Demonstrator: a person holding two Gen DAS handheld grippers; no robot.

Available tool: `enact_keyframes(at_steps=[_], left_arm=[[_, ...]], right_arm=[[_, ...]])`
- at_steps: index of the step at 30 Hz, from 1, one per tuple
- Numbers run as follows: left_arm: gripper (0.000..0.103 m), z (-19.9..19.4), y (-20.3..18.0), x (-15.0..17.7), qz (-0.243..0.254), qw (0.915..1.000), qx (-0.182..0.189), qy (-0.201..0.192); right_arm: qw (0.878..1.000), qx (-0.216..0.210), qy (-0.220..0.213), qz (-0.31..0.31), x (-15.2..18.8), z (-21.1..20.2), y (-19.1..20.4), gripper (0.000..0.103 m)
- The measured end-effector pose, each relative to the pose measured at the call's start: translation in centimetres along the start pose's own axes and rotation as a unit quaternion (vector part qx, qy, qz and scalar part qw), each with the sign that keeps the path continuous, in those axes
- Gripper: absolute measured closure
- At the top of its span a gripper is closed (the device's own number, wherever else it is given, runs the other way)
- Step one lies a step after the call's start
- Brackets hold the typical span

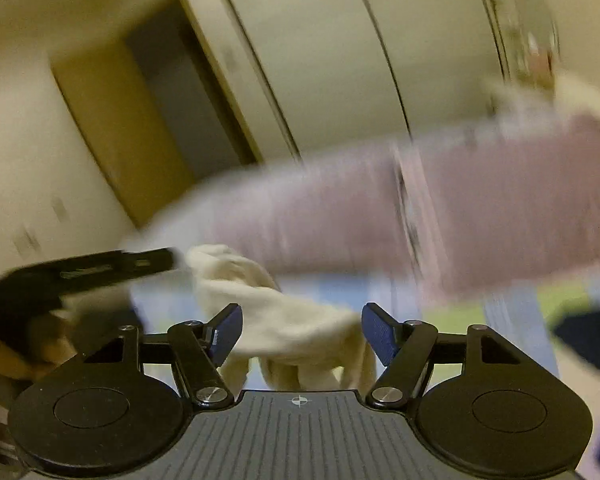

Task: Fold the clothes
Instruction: 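Lift the beige shirt with both grippers and carry it to the open bed, then open both grippers and drop the beige shirt onto the bed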

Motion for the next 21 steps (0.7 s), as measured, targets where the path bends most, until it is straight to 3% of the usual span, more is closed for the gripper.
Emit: enact_keyframes(at_steps=[3,7,15,21], left_arm=[[0.08,-1.2,3.8,6.4,-0.024,0.9943,-0.054,0.089],[0.08,-4.0,5.5,10.6,-0.023,0.9892,-0.075,0.124],[0.078,-9.6,5.4,13.2,-0.019,0.9925,-0.093,0.076],[0.077,-12.4,1.6,16.2,-0.01,0.9913,-0.094,0.092]], right_arm=[[0.996,0.004,0.092,-0.019,5.2,0.7,1.5,0.034],[0.987,0.011,0.155,-0.033,8.3,1.8,2.6,0.034],[0.981,-0.007,0.116,-0.152,11.9,-3.3,5.9,0.034],[0.975,-0.006,0.118,-0.187,16.4,-8.7,4.6,0.034]])
Point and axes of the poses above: each gripper's, at about its wrist camera, not at the fingertips, and z roughly the way its jaws point, y to its left, x to its underside, the point moved 2 cm from there along z, roughly the way its jaws point, and after that the axes turned 15 degrees about -y, right-handed, at the moved point
